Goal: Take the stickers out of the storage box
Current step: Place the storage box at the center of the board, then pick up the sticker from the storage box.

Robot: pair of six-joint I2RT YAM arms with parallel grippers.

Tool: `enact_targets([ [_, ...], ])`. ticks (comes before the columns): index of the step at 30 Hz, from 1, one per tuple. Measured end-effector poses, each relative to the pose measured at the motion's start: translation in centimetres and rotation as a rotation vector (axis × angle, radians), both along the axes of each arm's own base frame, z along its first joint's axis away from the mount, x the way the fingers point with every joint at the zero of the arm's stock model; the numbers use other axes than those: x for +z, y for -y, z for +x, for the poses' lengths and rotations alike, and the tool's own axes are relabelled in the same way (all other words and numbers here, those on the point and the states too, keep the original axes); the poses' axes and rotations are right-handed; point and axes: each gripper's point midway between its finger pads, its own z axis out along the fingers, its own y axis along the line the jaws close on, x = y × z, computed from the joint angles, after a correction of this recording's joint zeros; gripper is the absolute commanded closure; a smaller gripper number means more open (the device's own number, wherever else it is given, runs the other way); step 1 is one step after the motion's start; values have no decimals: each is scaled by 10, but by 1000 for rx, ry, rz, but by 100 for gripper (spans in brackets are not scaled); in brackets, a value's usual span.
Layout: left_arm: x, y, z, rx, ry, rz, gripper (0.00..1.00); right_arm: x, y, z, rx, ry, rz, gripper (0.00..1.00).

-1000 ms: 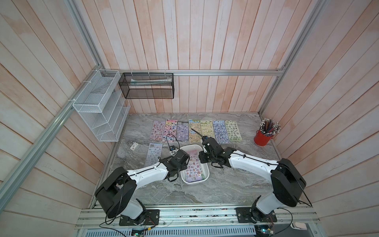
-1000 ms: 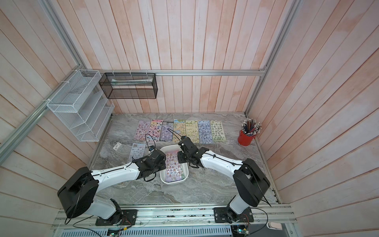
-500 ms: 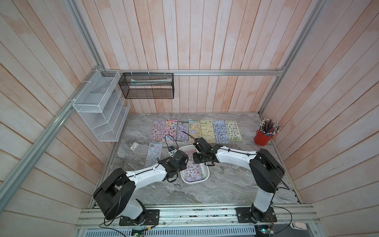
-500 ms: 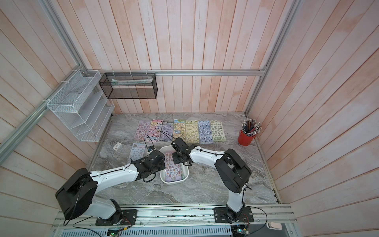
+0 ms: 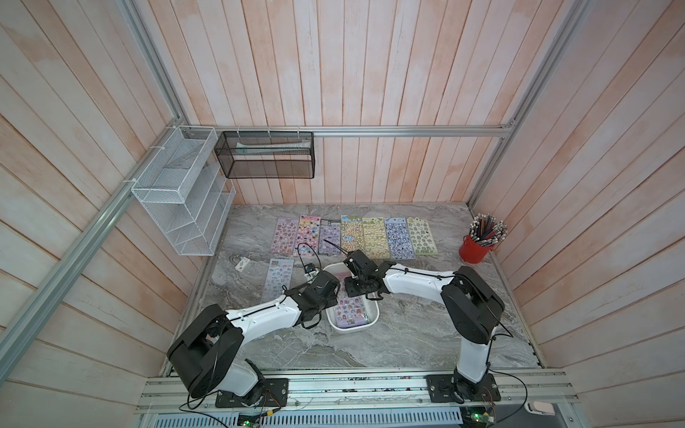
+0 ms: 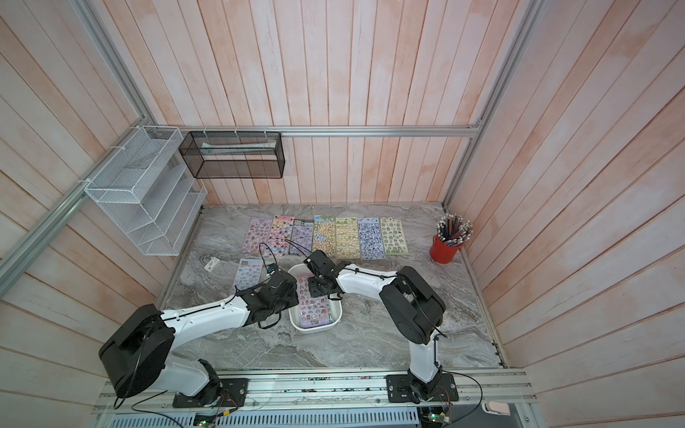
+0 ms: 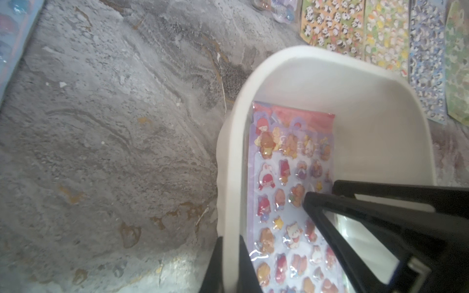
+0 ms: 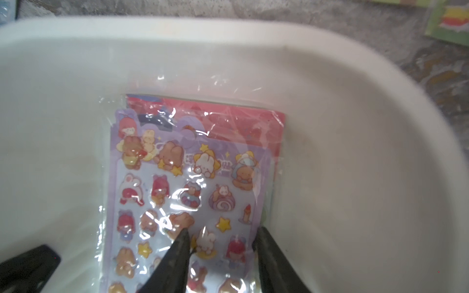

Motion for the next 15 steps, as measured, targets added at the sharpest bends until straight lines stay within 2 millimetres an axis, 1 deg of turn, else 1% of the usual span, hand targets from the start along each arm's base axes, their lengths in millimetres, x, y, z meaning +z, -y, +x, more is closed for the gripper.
enact_targets([
  [2,0,0,0,-1,0,0,99,-2,0,0,1,-2,-2,54],
  [7,0,1,0,-3,-2,-2,99,-2,-2,1,9,-1,-3,46],
  [9,-1,1,0,-3,-2,-2,99,-1,-4,2,17,3,-4,44],
  [15,-1,1,0,-5,-1,1,99,-2,-6,3,36,4,-14,44],
])
